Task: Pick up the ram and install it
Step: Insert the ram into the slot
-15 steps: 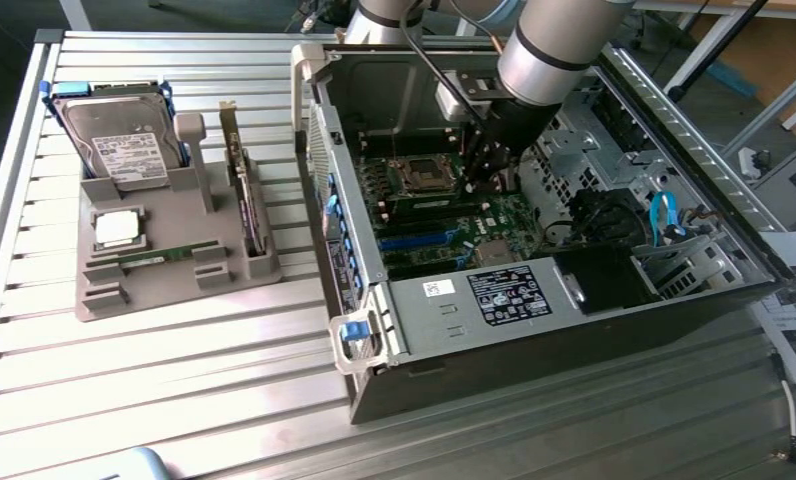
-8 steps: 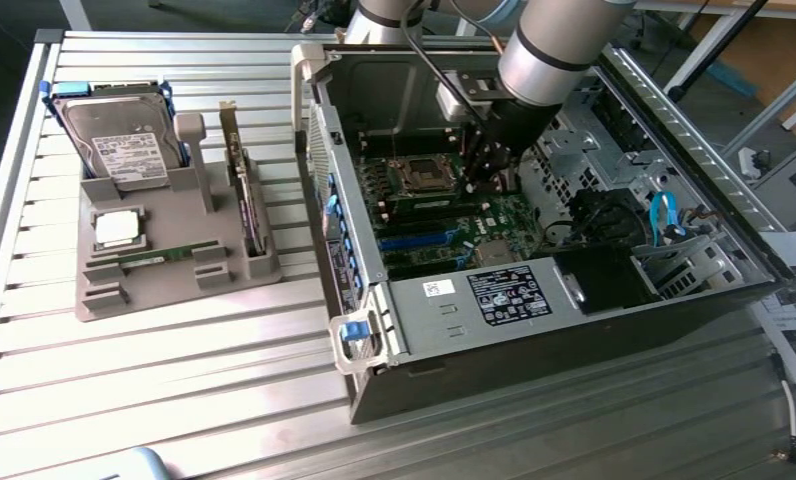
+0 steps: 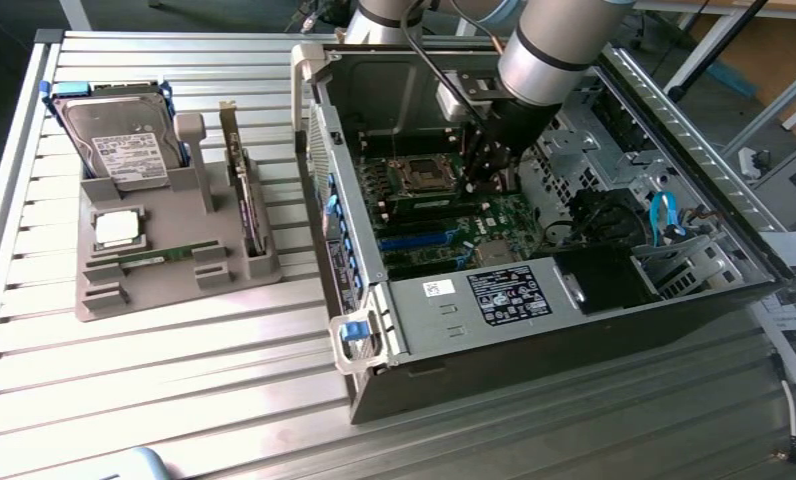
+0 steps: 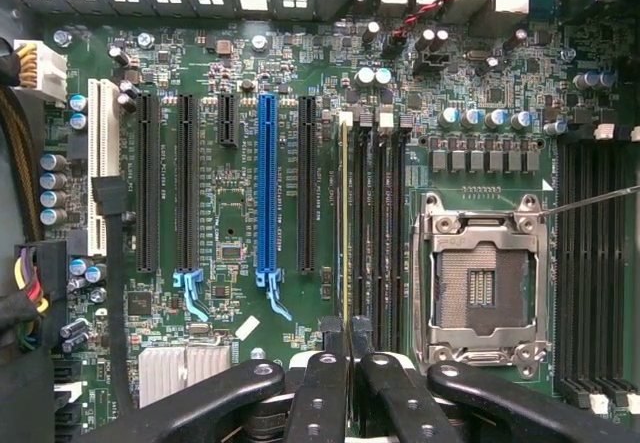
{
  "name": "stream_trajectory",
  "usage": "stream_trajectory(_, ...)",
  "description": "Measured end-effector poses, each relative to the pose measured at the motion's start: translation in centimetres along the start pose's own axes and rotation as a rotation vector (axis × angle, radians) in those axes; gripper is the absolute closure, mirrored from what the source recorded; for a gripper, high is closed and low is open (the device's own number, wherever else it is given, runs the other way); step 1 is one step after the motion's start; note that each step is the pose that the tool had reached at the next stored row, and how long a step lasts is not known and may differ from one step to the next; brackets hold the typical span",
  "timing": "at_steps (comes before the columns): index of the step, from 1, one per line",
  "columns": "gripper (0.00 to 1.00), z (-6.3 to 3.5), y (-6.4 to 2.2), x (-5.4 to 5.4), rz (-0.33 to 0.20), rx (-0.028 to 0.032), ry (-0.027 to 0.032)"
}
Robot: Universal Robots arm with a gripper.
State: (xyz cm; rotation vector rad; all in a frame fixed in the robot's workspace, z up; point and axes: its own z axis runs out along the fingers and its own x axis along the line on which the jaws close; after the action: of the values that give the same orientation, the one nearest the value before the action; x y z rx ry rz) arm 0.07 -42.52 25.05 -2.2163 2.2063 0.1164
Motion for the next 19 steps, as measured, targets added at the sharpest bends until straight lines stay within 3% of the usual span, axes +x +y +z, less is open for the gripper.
stream_trajectory(19, 0.88, 0.67, -0.02, -0.10, 0.000, -0.0001, 0.0002)
